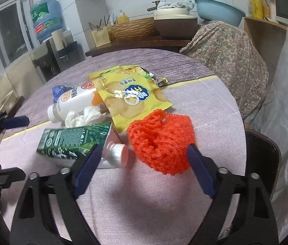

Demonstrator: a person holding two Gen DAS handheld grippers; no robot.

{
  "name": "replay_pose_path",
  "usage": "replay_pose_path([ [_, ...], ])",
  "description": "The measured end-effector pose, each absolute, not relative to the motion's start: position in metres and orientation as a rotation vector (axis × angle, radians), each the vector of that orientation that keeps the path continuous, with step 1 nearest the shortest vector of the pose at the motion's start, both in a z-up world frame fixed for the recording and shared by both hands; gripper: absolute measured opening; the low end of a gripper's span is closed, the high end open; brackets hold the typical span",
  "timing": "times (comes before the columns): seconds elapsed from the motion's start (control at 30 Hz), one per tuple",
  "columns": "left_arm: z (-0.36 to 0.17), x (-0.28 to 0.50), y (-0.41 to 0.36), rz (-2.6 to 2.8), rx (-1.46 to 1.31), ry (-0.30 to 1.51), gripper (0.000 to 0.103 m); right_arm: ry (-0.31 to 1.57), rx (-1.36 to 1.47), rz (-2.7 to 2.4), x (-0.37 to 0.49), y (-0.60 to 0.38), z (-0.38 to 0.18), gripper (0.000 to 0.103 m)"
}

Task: Collect trash
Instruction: 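Grasp red mesh net with right tool while left tool grasps green carton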

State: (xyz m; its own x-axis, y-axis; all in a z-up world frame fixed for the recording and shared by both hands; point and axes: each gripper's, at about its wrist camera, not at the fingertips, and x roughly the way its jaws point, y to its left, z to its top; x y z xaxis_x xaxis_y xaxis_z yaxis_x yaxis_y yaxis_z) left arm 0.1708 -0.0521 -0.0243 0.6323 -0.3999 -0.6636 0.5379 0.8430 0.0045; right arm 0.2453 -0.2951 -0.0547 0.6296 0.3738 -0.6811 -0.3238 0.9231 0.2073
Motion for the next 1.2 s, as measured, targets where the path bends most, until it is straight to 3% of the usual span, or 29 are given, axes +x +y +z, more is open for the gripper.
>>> replay_pose_path([
  [0.03, -0.025, 0.171, -0.050, -0.540, 0.207, 0.707, 0.098, 0.796, 0.070, 0.398, 0.246, -0.296, -0.054, 0.061],
  [0.1, -0.027, 0.171, -0.047, -0.537, 0.203, 0.713, 0.098, 0.809, 0.067, 0.389, 0.250, -0.296, -0.055, 0.051],
  [0.57, -0.026, 0.174, -0.048, -0.592, 0.182, 0.730, 0.098, 0.837, 0.070, 0.377, 0.265, -0.291, -0.063, 0.050],
  [0.63, -0.022, 0.173, -0.053, -0.613, 0.169, 0.726, 0.098, 0.838, 0.072, 0.379, 0.266, -0.291, -0.065, 0.038],
  [0.73, -0.020, 0.170, -0.066, -0.625, 0.188, 0.731, 0.098, 0.836, 0.098, 0.386, 0.265, -0.295, -0.066, 0.031],
  [1.07, -0.040, 0.161, -0.106, -0.490, 0.303, 0.780, 0.097, 0.763, 0.118, 0.370, 0.237, -0.312, -0.053, 0.029],
  [1.2, -0.047, 0.167, -0.106, -0.447, 0.270, 0.820, 0.075, 0.746, 0.134, 0.369, 0.222, -0.319, -0.052, 0.029],
])
